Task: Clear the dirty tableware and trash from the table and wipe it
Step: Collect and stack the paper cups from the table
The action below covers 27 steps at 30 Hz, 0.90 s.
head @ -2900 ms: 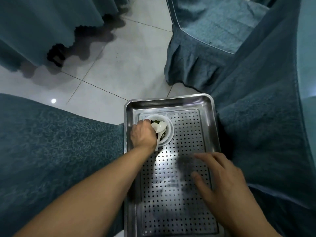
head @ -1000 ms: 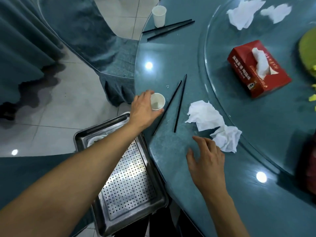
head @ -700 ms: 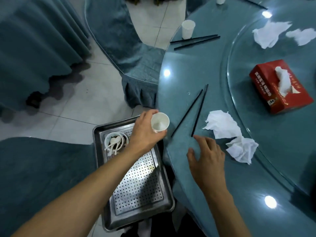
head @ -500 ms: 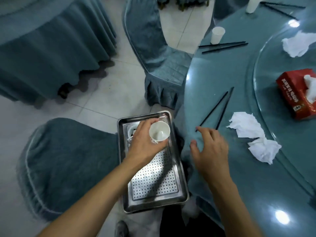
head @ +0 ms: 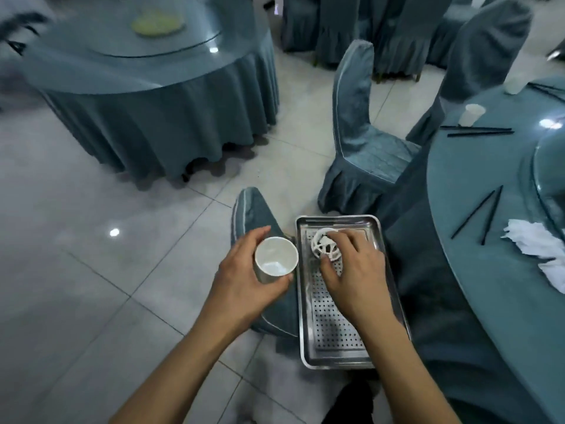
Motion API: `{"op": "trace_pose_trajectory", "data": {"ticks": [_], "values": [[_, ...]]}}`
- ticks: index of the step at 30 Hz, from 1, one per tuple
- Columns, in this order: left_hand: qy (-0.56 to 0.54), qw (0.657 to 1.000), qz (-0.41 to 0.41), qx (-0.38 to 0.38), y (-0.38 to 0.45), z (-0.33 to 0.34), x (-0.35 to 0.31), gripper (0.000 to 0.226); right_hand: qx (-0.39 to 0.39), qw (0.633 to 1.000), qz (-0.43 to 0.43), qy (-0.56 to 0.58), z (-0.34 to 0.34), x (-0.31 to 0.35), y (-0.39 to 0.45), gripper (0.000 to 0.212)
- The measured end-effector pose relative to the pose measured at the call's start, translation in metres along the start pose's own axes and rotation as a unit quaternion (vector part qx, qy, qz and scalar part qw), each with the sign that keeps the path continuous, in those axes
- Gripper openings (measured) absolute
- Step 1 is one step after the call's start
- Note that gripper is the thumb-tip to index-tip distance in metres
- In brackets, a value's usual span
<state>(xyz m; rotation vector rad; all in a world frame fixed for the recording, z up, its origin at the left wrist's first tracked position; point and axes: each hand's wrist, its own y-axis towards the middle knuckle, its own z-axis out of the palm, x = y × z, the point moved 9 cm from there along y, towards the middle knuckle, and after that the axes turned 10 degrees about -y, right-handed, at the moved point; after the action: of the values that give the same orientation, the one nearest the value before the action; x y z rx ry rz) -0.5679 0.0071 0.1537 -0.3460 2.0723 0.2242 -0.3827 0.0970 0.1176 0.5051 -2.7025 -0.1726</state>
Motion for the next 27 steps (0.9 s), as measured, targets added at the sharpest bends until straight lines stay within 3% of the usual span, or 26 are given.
{"op": "trace_pose_trajectory", "data": {"ticks": [3, 6, 11, 19, 27], "values": [[-0.050, 0.998, -0.038, -0.021, -0.021, -0.057, 0.034, 0.082, 0.009, 1.000, -0.008, 0.014, 0.015, 0.058, -0.012, 0.041], [-0.101, 0.992, -0.061, -0.037, -0.030, -0.106, 0.059, 0.072, 0.021, 1.000, -0.021, 0.003, 0.025, 0.110, -0.007, 0.042], [-0.132, 0.989, -0.057, -0.044, -0.005, -0.160, 0.079, 0.066, 0.016, 1.000, -0.024, 0.002, 0.036, 0.160, 0.022, 0.042], [-0.144, 0.988, -0.053, -0.007, 0.107, -0.206, 0.109, 0.076, -0.003, 1.000, 0.025, 0.019, 0.086, 0.190, 0.122, 0.040], [-0.146, 0.989, -0.034, 0.000, 0.248, -0.245, 0.114, 0.071, -0.011, 1.000, 0.028, 0.003, 0.119, 0.222, 0.259, 0.043]]}}
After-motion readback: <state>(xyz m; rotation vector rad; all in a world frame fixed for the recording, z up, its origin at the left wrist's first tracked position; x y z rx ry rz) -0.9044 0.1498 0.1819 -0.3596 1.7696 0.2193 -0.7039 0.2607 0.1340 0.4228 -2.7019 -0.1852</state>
